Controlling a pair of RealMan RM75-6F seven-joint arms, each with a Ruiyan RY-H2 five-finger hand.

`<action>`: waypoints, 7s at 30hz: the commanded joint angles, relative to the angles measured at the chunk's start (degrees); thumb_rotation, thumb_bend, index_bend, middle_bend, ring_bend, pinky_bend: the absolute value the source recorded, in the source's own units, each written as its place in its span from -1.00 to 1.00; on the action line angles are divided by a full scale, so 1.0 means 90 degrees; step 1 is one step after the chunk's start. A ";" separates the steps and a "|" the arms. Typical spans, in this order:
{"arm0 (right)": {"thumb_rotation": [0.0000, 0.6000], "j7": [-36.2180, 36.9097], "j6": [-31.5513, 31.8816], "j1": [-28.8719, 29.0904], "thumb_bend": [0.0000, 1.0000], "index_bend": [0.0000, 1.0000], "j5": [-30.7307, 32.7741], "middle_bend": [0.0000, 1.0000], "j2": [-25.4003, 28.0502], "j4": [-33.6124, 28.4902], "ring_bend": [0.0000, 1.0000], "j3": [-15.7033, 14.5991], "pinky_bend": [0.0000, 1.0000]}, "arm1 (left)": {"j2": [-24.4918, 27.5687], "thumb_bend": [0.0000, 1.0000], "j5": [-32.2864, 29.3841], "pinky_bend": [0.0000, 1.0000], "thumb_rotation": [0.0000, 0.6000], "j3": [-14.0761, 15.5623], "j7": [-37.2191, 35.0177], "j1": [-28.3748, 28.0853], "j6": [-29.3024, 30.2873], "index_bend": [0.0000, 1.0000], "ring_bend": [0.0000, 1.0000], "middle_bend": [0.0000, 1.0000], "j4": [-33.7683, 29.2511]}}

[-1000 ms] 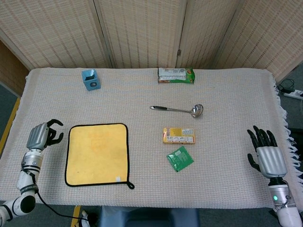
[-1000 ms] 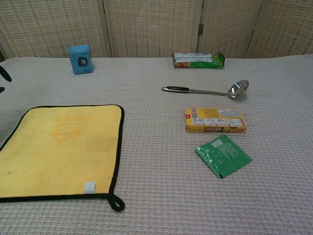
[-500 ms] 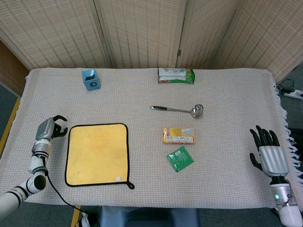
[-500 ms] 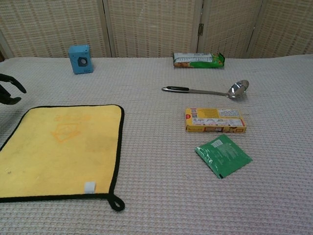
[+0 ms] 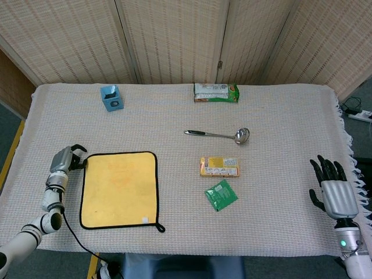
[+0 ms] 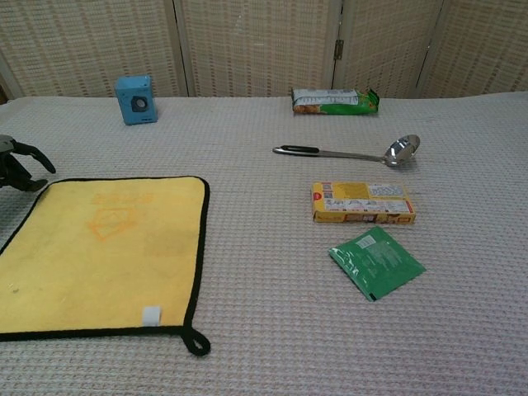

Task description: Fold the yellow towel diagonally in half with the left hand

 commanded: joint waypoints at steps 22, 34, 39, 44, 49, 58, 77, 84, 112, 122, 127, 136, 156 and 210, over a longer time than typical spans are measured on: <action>1.00 0.0007 0.0032 -0.0008 -0.02 -1.00 0.0004 -1.00 -0.0011 0.0017 -1.00 -0.0014 -1.00 | -0.0397 -0.07 0.0723 1.00 1.00 0.0208 -0.0775 0.0043 0.0048 0.05 1.00 1.00 0.0761; 1.00 0.0055 0.0090 -0.0030 -0.02 -1.00 -0.0060 -1.00 0.0032 -0.0016 -1.00 -0.0035 -1.00 | -0.0391 -0.06 0.0733 1.00 1.00 0.0123 -0.0690 0.0038 0.0230 0.13 1.00 1.00 0.0437; 1.00 0.0066 0.0051 -0.0019 -0.02 -1.00 -0.0065 -1.00 0.0042 -0.0024 -1.00 -0.0051 -1.00 | -0.0366 -0.04 0.0739 1.00 1.00 0.0074 -0.0624 0.0055 0.0441 0.20 1.00 1.00 0.0289; 1.00 0.0082 0.0091 -0.0033 -0.02 -1.00 -0.0113 -1.00 0.0055 -0.0056 -1.00 -0.0067 -1.00 | -0.0167 -0.03 0.0841 1.00 1.00 0.0121 -0.0424 0.0208 0.0873 0.25 1.00 1.00 -0.0242; 1.00 0.0147 0.0175 -0.0065 -0.02 -1.00 -0.0237 -1.00 0.0103 -0.0125 -1.00 -0.0111 -1.00 | 0.0241 -0.02 0.0905 1.00 1.00 0.0218 0.0062 0.0513 0.1468 0.26 1.00 1.00 -0.1380; 1.00 0.0329 0.0321 -0.0120 -0.02 -1.00 -0.0572 -1.00 0.0226 -0.0259 -1.00 -0.0245 -1.00 | 0.0870 -0.01 0.0871 1.00 1.00 0.0374 0.1407 0.1025 0.2630 0.26 1.00 1.00 -0.3529; 1.00 0.0737 0.0463 -0.0148 -0.02 -1.00 -0.1074 -1.00 0.0442 -0.0409 -1.00 -0.0434 -1.00 | 0.0658 -0.01 0.0940 1.00 1.00 0.1032 0.3102 0.1420 0.3566 0.26 1.00 1.00 -0.5429; 1.00 0.0830 0.0459 -0.0149 -0.02 -1.00 -0.1133 -1.00 0.0491 -0.0418 -1.00 -0.0465 -1.00 | 0.0422 -0.01 0.1061 1.00 1.00 0.1174 0.3313 0.1414 0.3593 0.26 1.00 1.00 -0.5484; 1.00 0.0838 0.0465 -0.0156 -0.02 -1.00 -0.1057 -1.00 0.0491 -0.0417 -1.00 -0.0412 -1.00 | 0.0382 -0.01 0.1562 1.00 1.00 0.1582 0.3380 0.1503 0.3563 0.26 1.00 1.00 -0.5823; 1.00 0.0853 0.0502 -0.0170 -0.02 -1.00 -0.1090 -1.00 0.0507 -0.0423 -1.00 -0.0416 -1.00 | 0.0404 -0.01 0.1650 1.00 1.00 0.1813 0.3522 0.1582 0.3486 0.26 1.00 1.00 -0.5990; 1.00 0.0858 0.0501 -0.0172 -0.02 -1.00 -0.1097 -1.00 0.0512 -0.0426 -1.00 -0.0418 -1.00 | 0.0343 -0.01 0.1702 1.00 1.00 0.1904 0.3525 0.1615 0.3438 0.26 1.00 1.00 -0.5993; 1.00 0.0847 0.0507 -0.0176 -0.02 -1.00 -0.1090 -1.00 0.0505 -0.0422 -1.00 -0.0410 -1.00 | 0.0239 -0.01 0.1765 1.00 1.00 0.1886 0.3403 0.1605 0.3351 0.26 1.00 1.00 -0.5880; 1.00 0.0870 0.0558 -0.0198 -0.02 -1.00 -0.1164 -1.00 0.0531 -0.0447 -1.00 -0.0435 -1.00 | 0.0090 -0.01 0.1761 1.00 1.00 0.1872 0.3531 0.1634 0.3304 -0.15 1.00 1.00 -0.5804; 1.00 0.1149 0.0980 -0.0371 -0.02 -1.00 -0.1410 -1.00 0.0712 -0.0549 -1.00 -0.0454 -1.00 | -0.0254 -0.32 0.2443 1.00 1.00 0.1889 0.2544 0.1764 0.3681 -0.57 1.00 1.00 -0.4359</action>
